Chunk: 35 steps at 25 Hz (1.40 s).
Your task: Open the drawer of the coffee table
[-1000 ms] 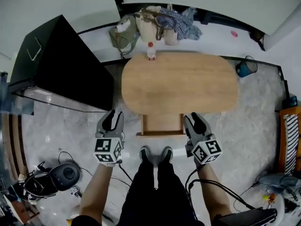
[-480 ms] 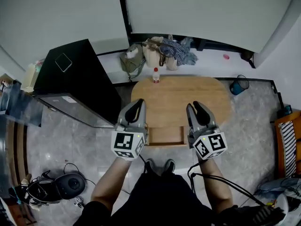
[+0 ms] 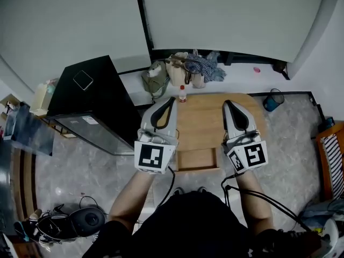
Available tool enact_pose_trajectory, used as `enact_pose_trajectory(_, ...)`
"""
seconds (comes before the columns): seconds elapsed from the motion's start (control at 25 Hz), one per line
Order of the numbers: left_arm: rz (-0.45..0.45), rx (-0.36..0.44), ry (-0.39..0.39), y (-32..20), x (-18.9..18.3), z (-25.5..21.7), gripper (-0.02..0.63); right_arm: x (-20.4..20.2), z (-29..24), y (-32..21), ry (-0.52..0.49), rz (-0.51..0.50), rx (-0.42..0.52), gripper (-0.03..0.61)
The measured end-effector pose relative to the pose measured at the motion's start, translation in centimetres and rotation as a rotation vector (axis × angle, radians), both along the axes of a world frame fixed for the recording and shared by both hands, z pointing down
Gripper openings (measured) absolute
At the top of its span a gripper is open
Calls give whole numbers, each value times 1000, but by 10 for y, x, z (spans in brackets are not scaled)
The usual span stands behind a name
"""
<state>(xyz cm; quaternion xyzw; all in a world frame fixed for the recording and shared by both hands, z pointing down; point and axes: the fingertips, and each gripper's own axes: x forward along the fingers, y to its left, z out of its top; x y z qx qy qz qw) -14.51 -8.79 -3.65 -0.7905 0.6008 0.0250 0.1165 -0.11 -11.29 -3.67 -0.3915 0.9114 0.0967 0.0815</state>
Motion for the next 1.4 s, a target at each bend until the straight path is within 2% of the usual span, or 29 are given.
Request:
enact_pose_trajectory(0.12,12,10,-34,6,0,-5,2,-7,-7,5,15,18,28,3)
enact_pose_trajectory(0.28,17,6,-62,10,-10,0,2,-22,0,7,33,29,12,3)
enact_pose_trajectory(0.68,36,-35,-16,11,-36,29,2,-54,19,14,88,23,-29,2)
enact_pose_trajectory(1.08,66,-91,-7,7,-23,49,2,-42,41,15,112,41,-82,2)
enact_pose_trajectory(1.4,60,-99,1,6,-19,48,2,-34,37,21,111,43,-72,2)
